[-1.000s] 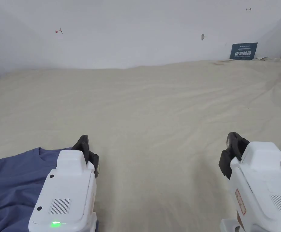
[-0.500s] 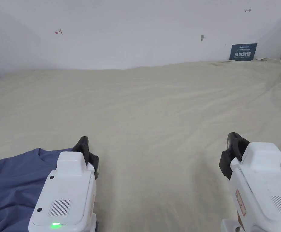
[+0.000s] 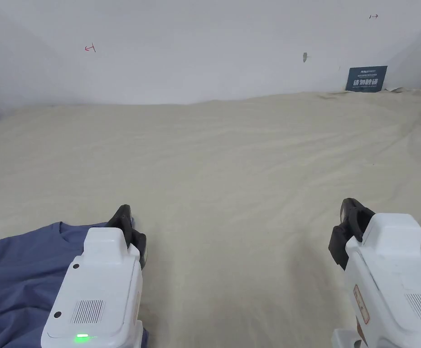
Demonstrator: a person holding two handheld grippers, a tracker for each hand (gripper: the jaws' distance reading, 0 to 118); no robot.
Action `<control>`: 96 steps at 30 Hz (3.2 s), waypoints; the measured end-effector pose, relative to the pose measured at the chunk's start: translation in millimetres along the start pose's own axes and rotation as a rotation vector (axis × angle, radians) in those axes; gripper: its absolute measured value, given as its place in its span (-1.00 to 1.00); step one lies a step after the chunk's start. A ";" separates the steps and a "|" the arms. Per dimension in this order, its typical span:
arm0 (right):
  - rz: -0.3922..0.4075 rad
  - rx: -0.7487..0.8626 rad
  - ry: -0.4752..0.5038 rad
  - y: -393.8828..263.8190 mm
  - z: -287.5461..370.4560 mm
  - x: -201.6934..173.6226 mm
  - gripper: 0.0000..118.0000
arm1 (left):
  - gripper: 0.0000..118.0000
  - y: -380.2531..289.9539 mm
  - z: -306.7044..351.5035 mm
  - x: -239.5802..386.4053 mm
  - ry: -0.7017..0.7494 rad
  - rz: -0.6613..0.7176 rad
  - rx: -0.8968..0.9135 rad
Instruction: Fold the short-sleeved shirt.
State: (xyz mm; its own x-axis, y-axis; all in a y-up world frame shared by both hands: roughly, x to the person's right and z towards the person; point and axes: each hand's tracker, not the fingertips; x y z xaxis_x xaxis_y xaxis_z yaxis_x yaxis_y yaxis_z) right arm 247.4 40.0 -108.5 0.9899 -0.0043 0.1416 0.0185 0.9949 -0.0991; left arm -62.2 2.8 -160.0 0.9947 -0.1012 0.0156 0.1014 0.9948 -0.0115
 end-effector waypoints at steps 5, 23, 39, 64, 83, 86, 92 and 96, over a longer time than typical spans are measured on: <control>0.023 0.008 0.027 1.5 -2.9 -11.6 -1.00 | -1.00 1.1 3.5 -12.6 0.030 0.005 0.003; 0.049 0.016 0.356 2.3 -9.1 -145.5 -1.00 | -1.00 -3.8 79.5 -150.9 0.367 -0.042 -0.017; 0.080 -0.017 0.550 -16.2 -6.5 -228.9 -1.00 | -1.00 -18.9 139.3 -230.8 0.568 -0.033 -0.087; 0.117 -0.072 0.426 -28.2 -44.8 -188.1 -1.00 | -0.63 -52.1 -75.4 -253.8 0.130 0.344 -0.804; 0.121 -0.130 0.371 -46.2 -57.3 -161.7 -1.00 | 0.68 -136.0 -136.6 -243.4 0.178 0.290 -1.132; 0.125 -0.132 0.367 -46.4 -57.7 -159.6 -1.00 | 0.40 -125.5 -132.1 -238.9 0.184 0.313 -1.131; 0.112 -0.128 0.356 -44.1 -56.9 -153.9 -1.00 | -0.91 -114.4 -129.1 -226.3 0.129 0.278 -1.094; 0.104 -0.118 0.351 -39.2 -54.9 -144.7 -1.00 | -0.98 -99.1 -124.9 -238.8 0.111 0.346 -1.034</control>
State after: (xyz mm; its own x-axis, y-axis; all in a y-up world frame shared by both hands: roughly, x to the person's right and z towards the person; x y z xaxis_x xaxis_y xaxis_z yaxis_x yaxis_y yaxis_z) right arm 111.2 -4.0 -179.2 0.9748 0.0417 -0.2191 -0.0889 0.9736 -0.2103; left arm -308.0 -73.3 -287.4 0.9623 0.1290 -0.2395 -0.2719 0.4830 -0.8323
